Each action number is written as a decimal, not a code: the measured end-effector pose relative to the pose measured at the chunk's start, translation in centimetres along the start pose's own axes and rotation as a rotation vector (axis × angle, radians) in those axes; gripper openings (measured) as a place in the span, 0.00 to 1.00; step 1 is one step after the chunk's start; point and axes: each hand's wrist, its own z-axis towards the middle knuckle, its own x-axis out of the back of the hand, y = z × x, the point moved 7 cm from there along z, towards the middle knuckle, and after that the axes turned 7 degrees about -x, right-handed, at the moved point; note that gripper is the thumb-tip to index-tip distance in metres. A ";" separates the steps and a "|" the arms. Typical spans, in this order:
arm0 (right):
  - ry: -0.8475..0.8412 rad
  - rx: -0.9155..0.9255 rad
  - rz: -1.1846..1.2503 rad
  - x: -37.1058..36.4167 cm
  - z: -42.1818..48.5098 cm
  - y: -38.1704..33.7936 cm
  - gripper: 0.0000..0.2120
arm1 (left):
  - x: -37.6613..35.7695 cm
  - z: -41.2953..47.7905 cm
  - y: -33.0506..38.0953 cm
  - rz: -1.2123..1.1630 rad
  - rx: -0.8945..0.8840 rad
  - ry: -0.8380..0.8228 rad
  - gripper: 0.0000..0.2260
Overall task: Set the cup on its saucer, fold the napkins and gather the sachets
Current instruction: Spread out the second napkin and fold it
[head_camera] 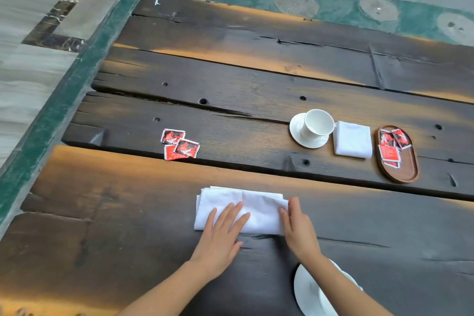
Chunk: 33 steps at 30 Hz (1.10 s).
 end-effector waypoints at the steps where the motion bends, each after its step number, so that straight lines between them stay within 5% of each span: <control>1: -0.022 -0.022 -0.052 -0.2 0.5 0.1 0.10 | -0.2 0.0 -0.2 -0.004 0.018 -0.010 0.29; 9: -0.030 -0.306 -0.194 -0.5 2.5 2.5 0.09 | -4.1 0.7 -2.2 -0.121 0.047 -0.187 0.29; 14: 0.020 -0.389 -0.041 0.0 1.4 3.4 0.11 | -4.2 0.5 -2.1 -0.119 0.056 -0.230 0.32; 19: 0.004 -0.440 0.065 -0.8 -0.8 4.1 0.16 | -2.8 0.5 -0.4 -0.064 0.008 -0.081 0.30; 21: -0.039 -0.468 0.098 -2.0 -1.4 3.7 0.17 | -4.0 0.4 -0.2 -0.102 0.027 -0.210 0.31; 28: -0.133 -0.592 0.722 -2.5 -1.8 1.1 0.07 | -3.5 0.0 0.1 0.006 0.028 -0.109 0.33; 33: -0.074 -0.452 0.690 -2.2 -1.9 -2.4 0.05 | -3.9 0.4 -0.2 -0.405 0.007 -0.140 0.29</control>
